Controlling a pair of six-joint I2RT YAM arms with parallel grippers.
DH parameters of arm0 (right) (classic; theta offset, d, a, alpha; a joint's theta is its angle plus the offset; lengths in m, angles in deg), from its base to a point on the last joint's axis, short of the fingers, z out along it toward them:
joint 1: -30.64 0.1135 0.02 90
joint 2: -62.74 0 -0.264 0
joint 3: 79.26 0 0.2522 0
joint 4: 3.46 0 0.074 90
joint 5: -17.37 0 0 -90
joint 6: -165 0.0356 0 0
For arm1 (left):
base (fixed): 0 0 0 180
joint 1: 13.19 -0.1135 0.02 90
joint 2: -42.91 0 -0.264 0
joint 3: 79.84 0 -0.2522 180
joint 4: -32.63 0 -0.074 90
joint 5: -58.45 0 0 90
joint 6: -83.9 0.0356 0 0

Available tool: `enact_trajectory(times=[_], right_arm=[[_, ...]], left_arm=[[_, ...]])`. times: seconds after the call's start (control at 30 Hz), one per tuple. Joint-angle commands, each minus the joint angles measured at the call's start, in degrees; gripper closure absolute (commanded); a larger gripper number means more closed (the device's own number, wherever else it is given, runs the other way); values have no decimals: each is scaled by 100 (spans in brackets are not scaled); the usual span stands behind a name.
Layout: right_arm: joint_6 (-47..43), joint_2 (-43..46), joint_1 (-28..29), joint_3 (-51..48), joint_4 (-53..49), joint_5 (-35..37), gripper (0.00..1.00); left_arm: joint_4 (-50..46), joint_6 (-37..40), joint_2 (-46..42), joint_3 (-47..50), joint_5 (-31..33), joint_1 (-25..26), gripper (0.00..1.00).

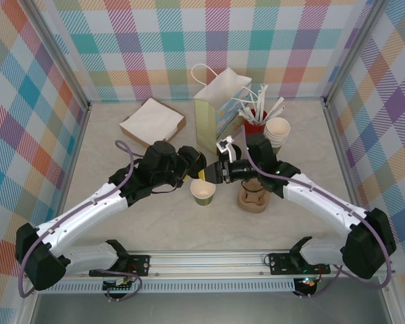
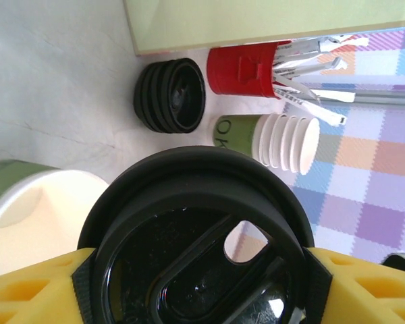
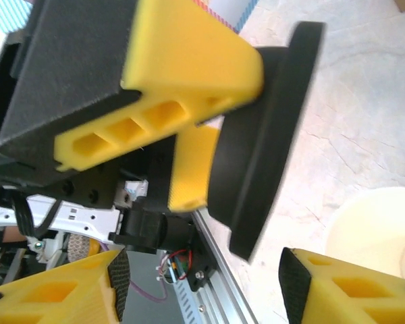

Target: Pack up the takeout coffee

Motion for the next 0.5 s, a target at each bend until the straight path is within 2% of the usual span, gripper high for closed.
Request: enact_trajectory(times=[0.0, 0.1, 0.33, 0.47], right_arm=[[-513, 280, -10, 0, -949, 485, 34], [-762, 365, -72, 200, -1800, 1061, 33], [-757, 276, -469, 879, -3879, 3025, 31], [-684, 227, -739, 1181, -4652, 3665, 31]], left_arm=[[-758, 702, -7, -345, 269, -21, 27], [-950, 1151, 99, -457, 210, -28, 28], [-1434, 1993, 506, -831, 7, -13, 29], [-1714, 2320, 833, -1074, 41, 92, 31]])
